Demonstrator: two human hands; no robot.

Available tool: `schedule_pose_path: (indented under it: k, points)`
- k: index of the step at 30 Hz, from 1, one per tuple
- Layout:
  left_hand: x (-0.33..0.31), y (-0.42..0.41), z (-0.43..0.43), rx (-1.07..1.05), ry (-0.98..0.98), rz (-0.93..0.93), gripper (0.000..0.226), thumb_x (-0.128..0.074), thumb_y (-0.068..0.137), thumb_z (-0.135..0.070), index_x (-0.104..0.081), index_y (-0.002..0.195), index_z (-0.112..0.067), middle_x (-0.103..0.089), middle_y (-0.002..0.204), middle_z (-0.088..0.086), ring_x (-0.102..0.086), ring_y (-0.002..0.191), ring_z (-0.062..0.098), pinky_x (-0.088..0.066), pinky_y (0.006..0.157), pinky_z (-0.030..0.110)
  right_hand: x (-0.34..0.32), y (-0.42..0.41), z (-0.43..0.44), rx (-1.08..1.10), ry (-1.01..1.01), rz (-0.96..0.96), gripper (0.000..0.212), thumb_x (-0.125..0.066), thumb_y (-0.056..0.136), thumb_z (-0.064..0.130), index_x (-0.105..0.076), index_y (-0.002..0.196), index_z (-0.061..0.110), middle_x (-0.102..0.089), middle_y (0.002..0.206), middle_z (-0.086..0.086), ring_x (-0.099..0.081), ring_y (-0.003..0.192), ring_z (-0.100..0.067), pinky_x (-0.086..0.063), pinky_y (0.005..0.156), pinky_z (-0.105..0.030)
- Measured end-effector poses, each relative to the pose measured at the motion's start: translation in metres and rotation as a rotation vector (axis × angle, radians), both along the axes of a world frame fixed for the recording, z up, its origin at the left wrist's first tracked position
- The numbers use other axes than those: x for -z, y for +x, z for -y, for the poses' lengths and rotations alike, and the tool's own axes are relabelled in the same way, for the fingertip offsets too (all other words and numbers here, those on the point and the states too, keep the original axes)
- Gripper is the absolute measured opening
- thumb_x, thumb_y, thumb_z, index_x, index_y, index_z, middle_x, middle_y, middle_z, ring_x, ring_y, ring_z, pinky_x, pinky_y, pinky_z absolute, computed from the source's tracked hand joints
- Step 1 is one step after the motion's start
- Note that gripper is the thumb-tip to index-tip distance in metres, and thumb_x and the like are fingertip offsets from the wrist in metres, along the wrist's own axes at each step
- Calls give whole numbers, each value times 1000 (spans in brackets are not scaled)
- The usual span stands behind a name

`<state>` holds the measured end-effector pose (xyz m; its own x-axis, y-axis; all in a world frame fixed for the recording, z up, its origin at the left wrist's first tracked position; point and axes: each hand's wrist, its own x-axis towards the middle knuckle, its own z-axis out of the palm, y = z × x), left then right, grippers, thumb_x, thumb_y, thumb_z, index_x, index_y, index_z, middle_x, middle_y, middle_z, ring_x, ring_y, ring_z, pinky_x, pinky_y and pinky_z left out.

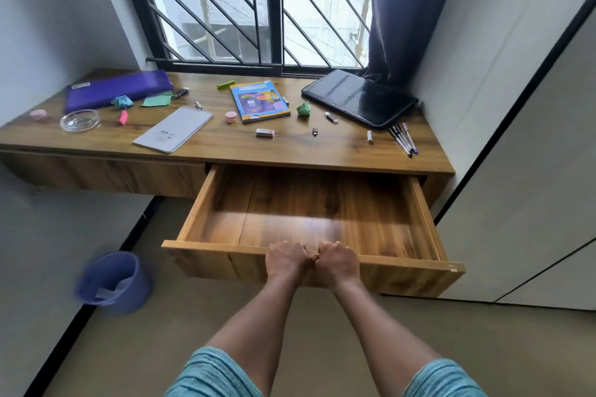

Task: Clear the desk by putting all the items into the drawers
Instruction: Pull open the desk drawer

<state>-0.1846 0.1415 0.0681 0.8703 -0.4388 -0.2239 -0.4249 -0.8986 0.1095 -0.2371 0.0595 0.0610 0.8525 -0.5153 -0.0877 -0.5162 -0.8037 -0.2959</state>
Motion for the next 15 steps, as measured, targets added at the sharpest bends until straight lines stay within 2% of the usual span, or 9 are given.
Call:
schedule_pose_path:
  k: [3,7,15]
  points:
    - [-1,-22,-12,39,47,34,40,-32,99,-30,-67,105,-13,-69,104,10,-65,98,25,-47,86,36,-10,-18,-4,-21,47,-56,31,-38,94,18,-68,96,10,-70,96,-9,-68,87,-23,-47,65,-25]
    - [-4,-44,-29,62,59,23,37,-36,97,-35,-66,106,-15,-69,101,7,-65,95,22,-47,82,33,-15,-37,-14,-37,112,-80,25,-46,91,21,-69,94,11,-71,94,-8,-67,85,-21,-49,68,-26]
    - [-13,-78,-49,-7,26,-13,38,-35,98,-28,-67,106,-12,-68,108,9,-64,102,24,-47,85,34,-11,-74,-37,-45,122,-61,24,-45,92,23,-67,93,14,-69,92,-6,-66,82,-19,-54,73,-29]
